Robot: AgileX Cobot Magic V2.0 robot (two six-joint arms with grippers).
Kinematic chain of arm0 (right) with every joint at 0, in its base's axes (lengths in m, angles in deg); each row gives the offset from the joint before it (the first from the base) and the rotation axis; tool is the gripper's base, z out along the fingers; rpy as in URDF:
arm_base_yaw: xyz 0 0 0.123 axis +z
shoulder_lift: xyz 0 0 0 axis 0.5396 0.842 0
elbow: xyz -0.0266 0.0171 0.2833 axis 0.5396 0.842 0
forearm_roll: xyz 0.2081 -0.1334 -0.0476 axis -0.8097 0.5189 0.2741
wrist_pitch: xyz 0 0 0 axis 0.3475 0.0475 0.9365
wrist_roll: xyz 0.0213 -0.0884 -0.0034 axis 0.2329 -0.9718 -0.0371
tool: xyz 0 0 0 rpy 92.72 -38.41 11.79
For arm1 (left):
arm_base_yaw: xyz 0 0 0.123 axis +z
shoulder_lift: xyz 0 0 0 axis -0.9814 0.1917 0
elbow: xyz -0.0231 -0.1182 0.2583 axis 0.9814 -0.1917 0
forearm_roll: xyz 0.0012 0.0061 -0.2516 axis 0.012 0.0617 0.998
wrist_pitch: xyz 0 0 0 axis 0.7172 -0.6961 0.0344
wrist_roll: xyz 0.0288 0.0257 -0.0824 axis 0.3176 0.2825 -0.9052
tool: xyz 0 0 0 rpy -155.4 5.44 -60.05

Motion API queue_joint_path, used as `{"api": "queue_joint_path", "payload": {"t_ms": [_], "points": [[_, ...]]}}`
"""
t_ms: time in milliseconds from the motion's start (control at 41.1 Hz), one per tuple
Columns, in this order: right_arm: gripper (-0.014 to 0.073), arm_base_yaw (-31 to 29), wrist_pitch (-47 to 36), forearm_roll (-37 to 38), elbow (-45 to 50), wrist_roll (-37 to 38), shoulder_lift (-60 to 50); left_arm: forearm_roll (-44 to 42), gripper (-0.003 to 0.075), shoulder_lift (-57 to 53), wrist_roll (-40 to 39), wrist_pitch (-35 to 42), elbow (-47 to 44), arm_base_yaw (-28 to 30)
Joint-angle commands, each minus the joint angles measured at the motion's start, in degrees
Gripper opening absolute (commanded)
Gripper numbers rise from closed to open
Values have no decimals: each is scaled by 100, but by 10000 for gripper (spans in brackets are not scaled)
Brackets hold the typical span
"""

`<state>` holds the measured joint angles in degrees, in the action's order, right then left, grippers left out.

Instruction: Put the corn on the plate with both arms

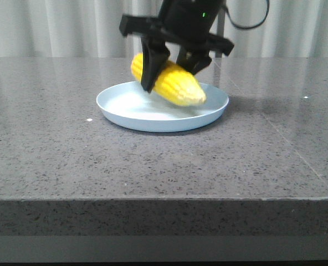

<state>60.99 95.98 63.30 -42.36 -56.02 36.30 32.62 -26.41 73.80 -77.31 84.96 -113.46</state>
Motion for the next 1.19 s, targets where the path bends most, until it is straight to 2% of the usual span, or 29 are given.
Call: {"api": "queue_joint_path", "payload": {"t_ms": [0, 49, 122, 316, 462, 706, 1168], "points": [[450, -10, -256, -35, -179, -59, -262, 52, 461, 12, -49, 374, 151, -46], [561, -10, -239, -35, -179, -59, -275, 52, 461, 12, -49, 374, 151, -46], [664, -10, -231, 48, -179, -96, -368, 52, 461, 12, -49, 374, 151, -46], [643, -10, -82, 536, -179, -172, -946, 52, 461, 12, -49, 374, 151, -46], [643, 13, -8, 571, -29, -537, -1684, 52, 461, 12, -49, 374, 151, -46], [643, 56, -437, 610, 1099, -1013, -3336, 52, 461, 12, -49, 374, 151, -46], [643, 56, 25, 741, 3212, -938, -6194, 52, 461, 12, -49, 374, 151, -46]]}}
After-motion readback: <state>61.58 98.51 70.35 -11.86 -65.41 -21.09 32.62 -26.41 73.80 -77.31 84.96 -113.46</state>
